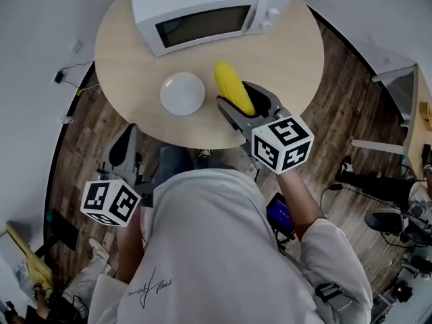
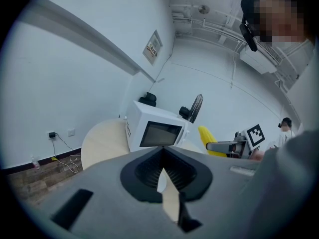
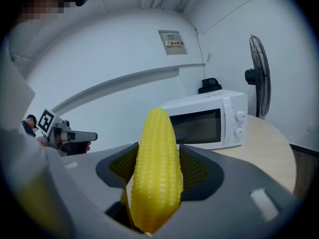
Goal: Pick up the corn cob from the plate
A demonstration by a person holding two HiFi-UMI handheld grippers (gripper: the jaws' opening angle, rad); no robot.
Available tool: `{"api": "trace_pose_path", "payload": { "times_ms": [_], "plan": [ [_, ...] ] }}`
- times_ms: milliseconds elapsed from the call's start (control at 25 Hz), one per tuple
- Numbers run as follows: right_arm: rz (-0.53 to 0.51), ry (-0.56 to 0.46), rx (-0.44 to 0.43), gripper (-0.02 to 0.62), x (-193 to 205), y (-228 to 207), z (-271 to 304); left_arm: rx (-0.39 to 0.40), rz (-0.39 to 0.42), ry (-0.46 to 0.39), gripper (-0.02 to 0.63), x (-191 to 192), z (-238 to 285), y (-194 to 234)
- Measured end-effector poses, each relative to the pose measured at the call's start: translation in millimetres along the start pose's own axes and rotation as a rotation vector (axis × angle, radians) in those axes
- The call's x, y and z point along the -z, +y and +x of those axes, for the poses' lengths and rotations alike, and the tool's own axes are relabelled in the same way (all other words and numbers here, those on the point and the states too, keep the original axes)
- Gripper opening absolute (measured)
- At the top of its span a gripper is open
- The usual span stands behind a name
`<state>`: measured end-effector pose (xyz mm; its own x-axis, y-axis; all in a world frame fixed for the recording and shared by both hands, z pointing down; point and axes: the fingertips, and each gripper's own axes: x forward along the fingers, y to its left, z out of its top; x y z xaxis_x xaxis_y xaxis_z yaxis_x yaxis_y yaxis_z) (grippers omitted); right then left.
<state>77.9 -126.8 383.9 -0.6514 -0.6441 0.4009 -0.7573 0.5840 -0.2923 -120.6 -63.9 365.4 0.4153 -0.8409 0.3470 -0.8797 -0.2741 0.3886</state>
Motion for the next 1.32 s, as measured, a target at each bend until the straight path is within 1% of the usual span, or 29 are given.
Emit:
{"api": "trace_pose_path", "payload": {
  "times_ms": [160,320,520,760,1080,1320],
  "plan": [
    [-0.003,-0.021,-0.007,0.270,-8.3,1.4,-3.5,0.004,0.004,-0.002,-0.009,-3.2,0.8,-2.6],
    [-0.030,-0.028,-0.011,0.270,-10.7,7.2,-3.1,0.005,0.009,-0.006,-0.009,-5.5,-0.2,-2.2],
    [-0.032,-0.015,-0.023,0.269,-6.9,11.8,-1.7,0.008,0.012,-0.005,-0.009,-5.2,-1.0,-2.1],
    [-0.035,-0.004,-0.040,0.270,-4.2,15.3,-1.0,0.000,-0.004,-0.021,-0.009,-7.1,-4.0,1.1],
    [-0.032,0.016,-0.047,0.270,0.0,14.6,1.7,0.012,0.009,-0.001,-0.009,-2.7,-0.2,-0.5],
    [-0.027,0.023,-0.048,0.270,4.4,16.1,-0.5,0.012,0.005,0.001,-0.009,0.7,-3.6,-0.2]
  ]
}}
